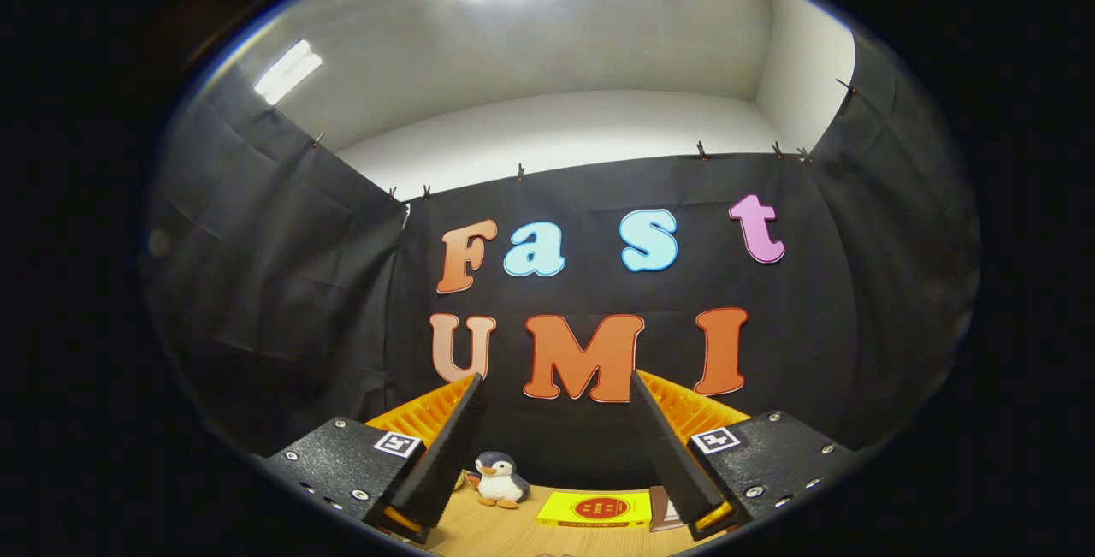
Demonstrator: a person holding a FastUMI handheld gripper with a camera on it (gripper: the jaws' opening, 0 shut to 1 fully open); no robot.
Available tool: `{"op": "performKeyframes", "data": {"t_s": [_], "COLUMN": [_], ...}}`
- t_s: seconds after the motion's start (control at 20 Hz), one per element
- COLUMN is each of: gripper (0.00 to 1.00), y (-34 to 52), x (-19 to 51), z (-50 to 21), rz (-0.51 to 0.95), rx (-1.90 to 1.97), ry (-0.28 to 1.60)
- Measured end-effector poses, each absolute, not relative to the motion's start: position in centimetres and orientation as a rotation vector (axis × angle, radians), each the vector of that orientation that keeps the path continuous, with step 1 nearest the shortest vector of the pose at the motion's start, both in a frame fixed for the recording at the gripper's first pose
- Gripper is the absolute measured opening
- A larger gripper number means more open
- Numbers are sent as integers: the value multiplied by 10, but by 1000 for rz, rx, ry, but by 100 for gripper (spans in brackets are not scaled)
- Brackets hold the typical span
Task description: Open the storage box then place both shoes into the box .Put the left shoe in first, then the right shoe, with the right side of both shoes facing outward in a uniform manner.
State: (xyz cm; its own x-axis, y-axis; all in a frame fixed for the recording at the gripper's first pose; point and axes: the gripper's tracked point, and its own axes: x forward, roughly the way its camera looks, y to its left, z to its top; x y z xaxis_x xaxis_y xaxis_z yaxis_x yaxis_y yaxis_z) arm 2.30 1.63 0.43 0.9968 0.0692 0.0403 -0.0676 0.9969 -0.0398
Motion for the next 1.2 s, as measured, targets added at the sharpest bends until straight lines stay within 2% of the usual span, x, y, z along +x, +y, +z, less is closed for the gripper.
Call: {"op": "performKeyframes", "data": {"t_s": [0.4,0.75,1.2], "gripper": [99,99,97], "y": [28,46,82], "x": [30,29,20], "z": [-24,-77,-186], "rz": [151,213,329], "rx": [13,117,313], "ry": [20,137,433]}}
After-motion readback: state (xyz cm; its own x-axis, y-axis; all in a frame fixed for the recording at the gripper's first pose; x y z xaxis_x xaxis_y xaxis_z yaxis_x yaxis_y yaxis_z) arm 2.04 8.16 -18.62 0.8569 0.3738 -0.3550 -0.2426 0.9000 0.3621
